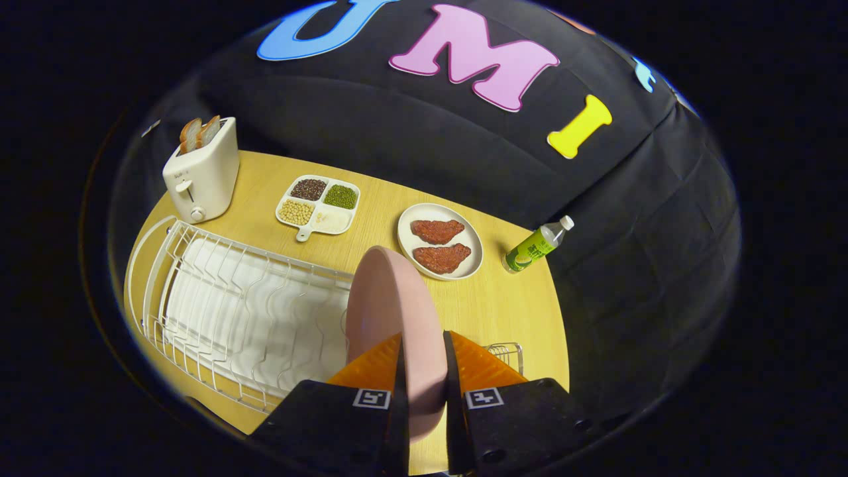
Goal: Take the plate from the dish rack, then take the spoon from the basket and place it into the plate.
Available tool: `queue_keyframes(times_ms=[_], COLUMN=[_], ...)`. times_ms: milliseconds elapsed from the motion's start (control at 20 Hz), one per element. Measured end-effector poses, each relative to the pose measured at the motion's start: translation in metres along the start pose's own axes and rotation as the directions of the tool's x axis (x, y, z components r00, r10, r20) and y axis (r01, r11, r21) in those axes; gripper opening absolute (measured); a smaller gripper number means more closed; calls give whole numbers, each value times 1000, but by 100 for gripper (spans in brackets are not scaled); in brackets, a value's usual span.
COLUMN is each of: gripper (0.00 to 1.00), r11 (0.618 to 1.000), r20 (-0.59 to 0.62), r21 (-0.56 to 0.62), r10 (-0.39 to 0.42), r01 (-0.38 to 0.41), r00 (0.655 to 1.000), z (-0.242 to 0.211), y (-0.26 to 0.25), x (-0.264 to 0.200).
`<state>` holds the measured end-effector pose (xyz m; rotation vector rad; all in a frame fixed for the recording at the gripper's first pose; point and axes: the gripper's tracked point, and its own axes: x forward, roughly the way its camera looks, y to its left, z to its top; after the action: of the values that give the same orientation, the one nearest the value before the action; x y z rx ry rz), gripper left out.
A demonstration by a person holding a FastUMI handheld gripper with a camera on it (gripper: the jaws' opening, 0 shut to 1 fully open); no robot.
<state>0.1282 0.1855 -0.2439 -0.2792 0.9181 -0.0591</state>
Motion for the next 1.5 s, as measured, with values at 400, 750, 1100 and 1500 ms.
queue_keyframes(times_ms=[400,750,1100,1500], gripper=[26,26,26,26], r11=[997,1000,961,854], r20=[0,90,174,137], r21=[-59,21,157,340], r10=[-52,4,198,369], r01=[52,-6,-226,-394], r00=[999,996,965,919], z=[17,34,-2,-117], y=[0,-23,-66,-93], x=[-6,-35,-93,-129])
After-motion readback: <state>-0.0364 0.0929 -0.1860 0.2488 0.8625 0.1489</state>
